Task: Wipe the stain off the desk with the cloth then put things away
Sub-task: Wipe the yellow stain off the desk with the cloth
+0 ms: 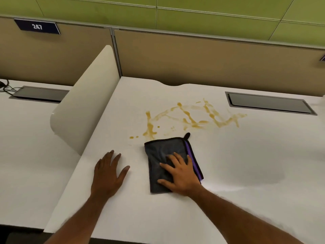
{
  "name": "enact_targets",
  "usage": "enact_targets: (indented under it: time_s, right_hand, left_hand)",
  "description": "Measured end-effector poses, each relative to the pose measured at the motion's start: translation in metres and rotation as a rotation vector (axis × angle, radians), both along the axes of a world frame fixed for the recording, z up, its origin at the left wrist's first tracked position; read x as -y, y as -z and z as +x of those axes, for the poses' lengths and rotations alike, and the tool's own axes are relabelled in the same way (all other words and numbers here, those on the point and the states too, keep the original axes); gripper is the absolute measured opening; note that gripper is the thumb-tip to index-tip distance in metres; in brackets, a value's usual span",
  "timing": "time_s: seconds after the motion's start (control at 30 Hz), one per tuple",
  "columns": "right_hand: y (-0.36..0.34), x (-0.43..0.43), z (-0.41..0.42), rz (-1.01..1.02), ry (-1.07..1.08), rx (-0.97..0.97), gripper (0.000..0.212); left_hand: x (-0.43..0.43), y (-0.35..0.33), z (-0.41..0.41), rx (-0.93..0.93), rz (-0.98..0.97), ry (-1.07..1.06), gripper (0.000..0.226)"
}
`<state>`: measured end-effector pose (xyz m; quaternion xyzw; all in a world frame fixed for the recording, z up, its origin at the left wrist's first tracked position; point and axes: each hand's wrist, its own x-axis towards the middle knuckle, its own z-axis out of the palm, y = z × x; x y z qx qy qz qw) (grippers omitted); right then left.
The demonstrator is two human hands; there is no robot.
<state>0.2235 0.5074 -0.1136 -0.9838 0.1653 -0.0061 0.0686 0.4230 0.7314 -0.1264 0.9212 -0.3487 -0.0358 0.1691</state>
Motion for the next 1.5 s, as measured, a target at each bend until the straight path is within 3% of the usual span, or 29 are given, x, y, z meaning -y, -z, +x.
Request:
enact_targets:
  time_s: [0.13, 0.27, 0.33, 0.47, 0.53, 0.67, 0.73, 0.8, 0.9, 0.97, 1.07, 1.2, 1.27, 1.43, 1.5]
  right_hand:
    - [0.002, 0.022, 0.002, -0.064, 0.228, -0.006, 0.063]
    - [0.009, -0.013, 0.031, -0.014, 0.370, 0.017, 0.081]
    - [0.009, -0.037, 0.049, 0.021, 0.294, -0.031, 0.084]
    - [0.007, -0.051, 0.064, 0.018, -0.035, -0.082, 0.071]
    - [0.011, -0.036, 0.063, 0.004, -0.036, -0.051, 0.064]
    - [0.008, -0.006, 0.082, 0.069, 0.452, -0.089, 0.066]
    - [0.003, -0.013, 0.101, 0.085, 0.582, -0.144, 0.072]
    - [0.000, -0.035, 0.117, 0.074, 0.475, -0.129, 0.076]
    - [0.002, -0.062, 0.127, 0.053, 0.054, -0.116, 0.073]
    - [0.006, -0.048, 0.128, 0.041, -0.076, -0.094, 0.068]
    - [0.011, -0.012, 0.138, 0.049, 0.171, 0.025, 0.066]
    - [0.007, -0.005, 0.171, 0.083, 0.621, -0.104, 0.072]
    - [0.004, -0.027, 0.190, 0.065, 0.556, -0.139, 0.077]
    - [0.004, -0.052, 0.199, 0.015, -0.092, -0.143, 0.070]
    - [0.007, -0.025, 0.192, 0.017, -0.096, -0.117, 0.068]
  left_hand:
    - [-0.016, 0.013, 0.017, -0.006, 0.053, 0.005, 0.091]
    - [-0.020, 0.018, 0.015, 0.015, 0.074, 0.030, 0.086]
    - [-0.018, 0.016, 0.015, 0.021, 0.077, 0.029, 0.083]
    - [-0.020, 0.017, 0.017, 0.004, 0.064, 0.033, 0.087]
    - [-0.021, 0.018, 0.019, -0.004, 0.053, 0.047, 0.092]
    - [-0.028, 0.013, 0.031, -0.022, 0.021, 0.066, 0.091]
    - [-0.034, 0.014, 0.036, -0.007, 0.004, 0.055, 0.087]
    - [-0.039, 0.017, 0.036, -0.035, -0.039, 0.027, 0.084]
    - [-0.037, 0.019, 0.031, -0.039, -0.080, -0.004, 0.080]
    - [-0.035, 0.019, 0.028, -0.028, -0.072, -0.006, 0.078]
    - [-0.036, 0.019, 0.029, -0.006, -0.056, -0.004, 0.073]
    - [-0.035, 0.019, 0.028, 0.002, -0.044, -0.035, 0.068]
    - [-0.034, 0.018, 0.029, 0.003, -0.044, -0.039, 0.067]
    - [-0.035, 0.017, 0.031, -0.019, -0.073, -0.029, 0.072]
    - [-0.036, 0.017, 0.030, -0.017, -0.073, -0.027, 0.073]
